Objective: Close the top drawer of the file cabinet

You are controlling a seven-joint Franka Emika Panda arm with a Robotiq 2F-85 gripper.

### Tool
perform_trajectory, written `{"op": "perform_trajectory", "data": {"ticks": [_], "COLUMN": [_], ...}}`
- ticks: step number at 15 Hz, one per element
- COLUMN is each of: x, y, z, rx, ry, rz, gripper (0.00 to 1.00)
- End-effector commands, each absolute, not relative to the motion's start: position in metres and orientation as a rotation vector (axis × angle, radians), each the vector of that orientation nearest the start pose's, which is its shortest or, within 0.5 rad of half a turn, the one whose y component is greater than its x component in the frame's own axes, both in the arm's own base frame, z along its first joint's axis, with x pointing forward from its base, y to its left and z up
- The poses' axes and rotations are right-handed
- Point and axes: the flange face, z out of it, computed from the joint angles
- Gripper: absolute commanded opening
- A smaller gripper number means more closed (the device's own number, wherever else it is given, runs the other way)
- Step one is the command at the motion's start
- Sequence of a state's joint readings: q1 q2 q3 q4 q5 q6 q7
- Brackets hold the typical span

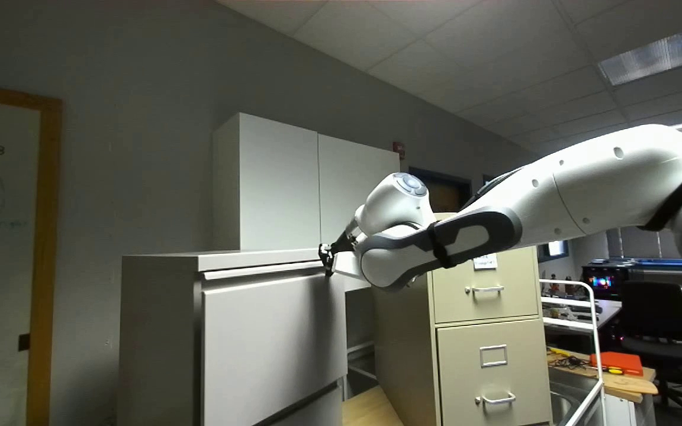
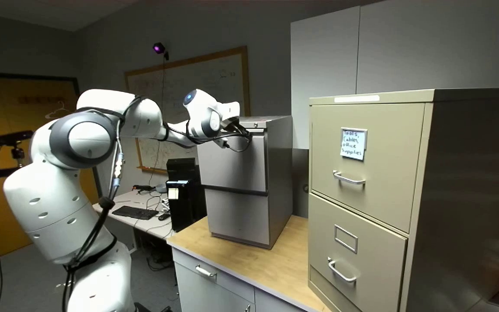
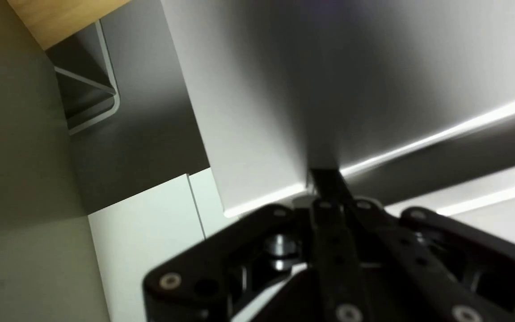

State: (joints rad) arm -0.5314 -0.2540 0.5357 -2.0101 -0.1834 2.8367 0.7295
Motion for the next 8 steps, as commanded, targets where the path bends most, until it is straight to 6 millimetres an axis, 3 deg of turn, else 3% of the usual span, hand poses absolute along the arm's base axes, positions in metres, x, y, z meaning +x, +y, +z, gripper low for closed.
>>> {"op": "perform_trajectory", "data": {"ticks": [1,8], "x": [0.574,0.589], "y": [0.051,0.053], "z": [0.682,0.685], "rx": [-2.515,-2.558], "ry": [0.679,0.662], "rz": [-1.478,-1.447], "gripper": [0.0,0.0]}}
